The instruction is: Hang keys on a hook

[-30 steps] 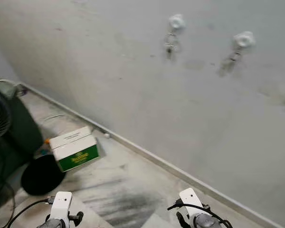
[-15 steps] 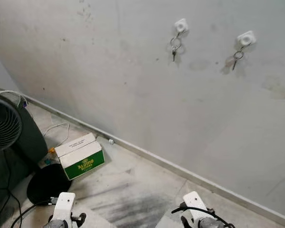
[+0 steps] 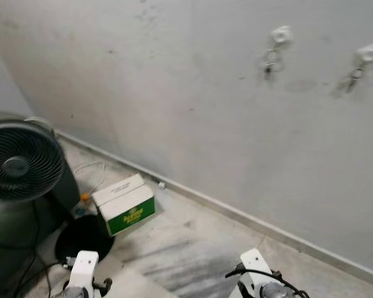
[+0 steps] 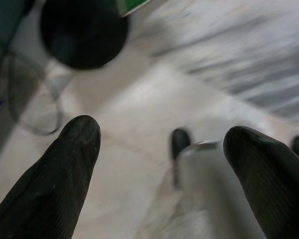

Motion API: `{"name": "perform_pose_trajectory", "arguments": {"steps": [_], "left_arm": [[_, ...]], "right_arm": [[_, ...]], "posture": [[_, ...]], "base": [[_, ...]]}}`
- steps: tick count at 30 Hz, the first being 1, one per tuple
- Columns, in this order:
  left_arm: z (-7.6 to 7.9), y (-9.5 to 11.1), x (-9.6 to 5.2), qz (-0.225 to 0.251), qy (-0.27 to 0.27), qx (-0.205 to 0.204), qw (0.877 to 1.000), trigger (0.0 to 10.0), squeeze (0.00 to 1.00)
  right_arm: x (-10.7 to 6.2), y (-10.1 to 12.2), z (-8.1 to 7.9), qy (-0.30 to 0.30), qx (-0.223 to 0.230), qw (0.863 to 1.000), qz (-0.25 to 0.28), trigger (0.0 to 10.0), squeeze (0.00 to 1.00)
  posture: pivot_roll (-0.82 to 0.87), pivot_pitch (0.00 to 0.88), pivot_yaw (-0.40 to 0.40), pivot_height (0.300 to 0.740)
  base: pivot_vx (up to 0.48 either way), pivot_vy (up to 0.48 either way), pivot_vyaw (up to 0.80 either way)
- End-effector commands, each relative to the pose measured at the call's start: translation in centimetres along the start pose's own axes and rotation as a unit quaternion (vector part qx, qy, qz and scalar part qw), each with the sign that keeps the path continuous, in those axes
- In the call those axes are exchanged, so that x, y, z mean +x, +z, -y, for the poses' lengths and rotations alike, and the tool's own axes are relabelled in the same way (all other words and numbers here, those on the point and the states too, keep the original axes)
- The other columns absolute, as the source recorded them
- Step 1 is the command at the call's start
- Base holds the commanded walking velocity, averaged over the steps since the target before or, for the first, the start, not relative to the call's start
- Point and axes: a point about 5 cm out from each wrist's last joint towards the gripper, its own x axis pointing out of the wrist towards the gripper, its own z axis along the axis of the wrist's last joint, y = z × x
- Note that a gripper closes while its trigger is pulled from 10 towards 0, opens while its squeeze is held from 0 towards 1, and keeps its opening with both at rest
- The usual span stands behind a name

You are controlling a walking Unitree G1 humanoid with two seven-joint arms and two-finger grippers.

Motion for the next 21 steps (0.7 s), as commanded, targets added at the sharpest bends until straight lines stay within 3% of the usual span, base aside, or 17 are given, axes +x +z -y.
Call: {"name": "perform_pose_trajectory", "arguments": {"steps": [1,8,11,21], "left_arm": [[0.05,0.73,0.09,0.010,0.000,0.007,1.000,10.0,0.00],[0.07,0.71,0.10,0.007,0.002,0.010,1.000,10.0,0.00],[0.11,0.72,0.09,0.009,0.001,0.008,1.000,10.0,0.00],[0.29,0.90,0.08,0.019,-0.014,0.019,1.000,10.0,0.00]], "right_arm": [[0.00,0.23,0.19,-0.003,-0.004,1.000,0.004,10.0,0.00],[-0.01,0.23,0.24,-0.003,-0.009,1.000,0.004,10.0,0.00],[-0.02,0.21,0.24,-0.002,-0.011,1.000,0.003,10.0,0.00],[-0.03,0.16,0.25,-0.002,-0.013,1.000,0.003,10.0,0.00]], "posture": [[0.03,0.000,0.007,0.740],[0.03,0.000,0.004,0.740],[0.03,0.000,0.003,0.740],[0.03,0.000,0.002,0.740]], "base": [[0.000,0.476,0.00],[0.000,0.476,0.00],[0.000,0.476,0.80],[0.000,0.000,0.80]]}}
